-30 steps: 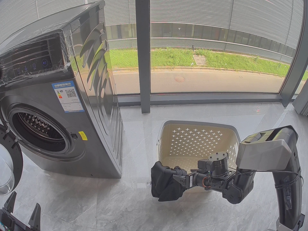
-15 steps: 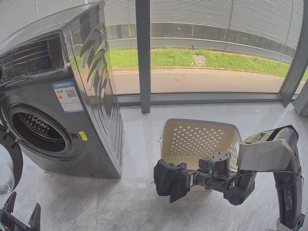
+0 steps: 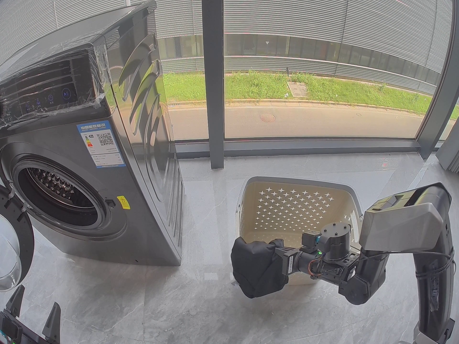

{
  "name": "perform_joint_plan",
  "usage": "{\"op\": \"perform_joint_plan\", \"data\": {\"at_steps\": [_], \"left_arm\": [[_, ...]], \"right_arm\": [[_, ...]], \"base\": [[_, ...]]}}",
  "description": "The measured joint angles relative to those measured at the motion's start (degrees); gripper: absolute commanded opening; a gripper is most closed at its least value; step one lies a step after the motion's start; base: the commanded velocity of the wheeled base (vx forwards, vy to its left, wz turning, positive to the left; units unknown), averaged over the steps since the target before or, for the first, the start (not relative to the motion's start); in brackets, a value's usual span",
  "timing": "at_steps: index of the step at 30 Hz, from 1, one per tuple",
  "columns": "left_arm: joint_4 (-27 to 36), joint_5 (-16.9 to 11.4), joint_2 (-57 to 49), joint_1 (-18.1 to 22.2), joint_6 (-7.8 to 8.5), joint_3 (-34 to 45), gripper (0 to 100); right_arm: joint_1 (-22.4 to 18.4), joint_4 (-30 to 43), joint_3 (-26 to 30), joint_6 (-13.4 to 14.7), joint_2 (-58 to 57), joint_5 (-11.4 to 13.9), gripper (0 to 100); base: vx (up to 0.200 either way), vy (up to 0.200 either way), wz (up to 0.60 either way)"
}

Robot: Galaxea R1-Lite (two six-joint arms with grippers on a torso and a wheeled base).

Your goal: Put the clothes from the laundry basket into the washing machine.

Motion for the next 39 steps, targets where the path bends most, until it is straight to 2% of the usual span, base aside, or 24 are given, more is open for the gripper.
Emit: {"op": "perform_joint_plan", "data": {"at_steps": [10, 22, 31, 39], "left_arm": [[-0.02, 0.00, 0.00, 0.00, 0.00, 0.00, 100], [0.00, 0.00, 0.00, 0.02, -0.02, 0.00, 100], [0.00, 0.00, 0.00, 0.00, -0.15, 0.00, 100], [-0.07, 0.00, 0.00, 0.05, -0.48, 0.00, 100]], "right_arm": [[0.61, -0.23, 1.94, 0.06, -9.48, -0.50, 0], [6.10, 3.22, 3.47, 0.11, -29.16, -2.82, 0], [7.58, 2.57, 4.58, 0.02, -39.34, -3.15, 0], [7.51, 1.90, 6.07, -2.07, -42.14, -3.21, 0]], "base": [[0.000, 0.000, 0.00], [0.000, 0.000, 0.00], [0.000, 0.000, 0.00], [-0.025, 0.000, 0.00]]}}
